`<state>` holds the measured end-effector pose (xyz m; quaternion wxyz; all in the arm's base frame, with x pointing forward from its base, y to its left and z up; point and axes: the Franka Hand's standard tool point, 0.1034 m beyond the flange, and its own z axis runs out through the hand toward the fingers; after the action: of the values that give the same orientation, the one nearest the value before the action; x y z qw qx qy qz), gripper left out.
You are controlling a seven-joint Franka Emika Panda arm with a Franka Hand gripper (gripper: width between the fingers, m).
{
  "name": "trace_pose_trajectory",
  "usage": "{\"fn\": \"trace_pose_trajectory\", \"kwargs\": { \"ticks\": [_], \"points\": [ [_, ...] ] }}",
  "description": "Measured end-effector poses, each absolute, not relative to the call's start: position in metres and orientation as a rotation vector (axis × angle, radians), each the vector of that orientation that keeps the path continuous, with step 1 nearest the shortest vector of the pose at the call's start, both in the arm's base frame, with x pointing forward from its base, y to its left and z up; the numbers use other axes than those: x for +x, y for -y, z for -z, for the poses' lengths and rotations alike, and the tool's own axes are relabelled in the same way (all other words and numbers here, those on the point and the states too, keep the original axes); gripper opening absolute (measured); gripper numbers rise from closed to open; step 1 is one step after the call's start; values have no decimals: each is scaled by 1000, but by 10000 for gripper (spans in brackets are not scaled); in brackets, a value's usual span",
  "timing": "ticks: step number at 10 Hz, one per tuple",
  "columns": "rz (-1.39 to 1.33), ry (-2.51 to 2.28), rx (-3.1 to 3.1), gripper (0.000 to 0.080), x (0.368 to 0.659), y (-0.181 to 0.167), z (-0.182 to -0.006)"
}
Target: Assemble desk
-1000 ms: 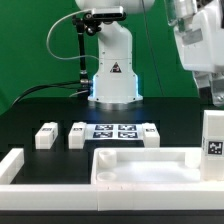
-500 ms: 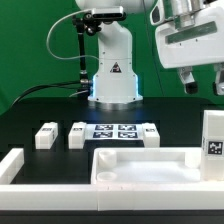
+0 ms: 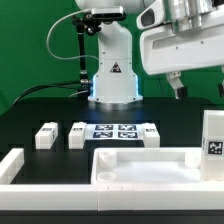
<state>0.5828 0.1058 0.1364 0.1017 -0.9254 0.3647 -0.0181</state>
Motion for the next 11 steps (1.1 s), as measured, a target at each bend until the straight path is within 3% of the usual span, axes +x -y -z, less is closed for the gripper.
{"fn": "trace_pose_trajectory", "kwargs": {
  "ticks": [6, 9, 11],
  "points": [
    [98, -493, -2972, 648, 531, -93, -70],
    [114, -183, -3016, 648, 533, -91, -71],
    [-24, -172, -3021, 648, 514, -81, -57]
  ]
}}
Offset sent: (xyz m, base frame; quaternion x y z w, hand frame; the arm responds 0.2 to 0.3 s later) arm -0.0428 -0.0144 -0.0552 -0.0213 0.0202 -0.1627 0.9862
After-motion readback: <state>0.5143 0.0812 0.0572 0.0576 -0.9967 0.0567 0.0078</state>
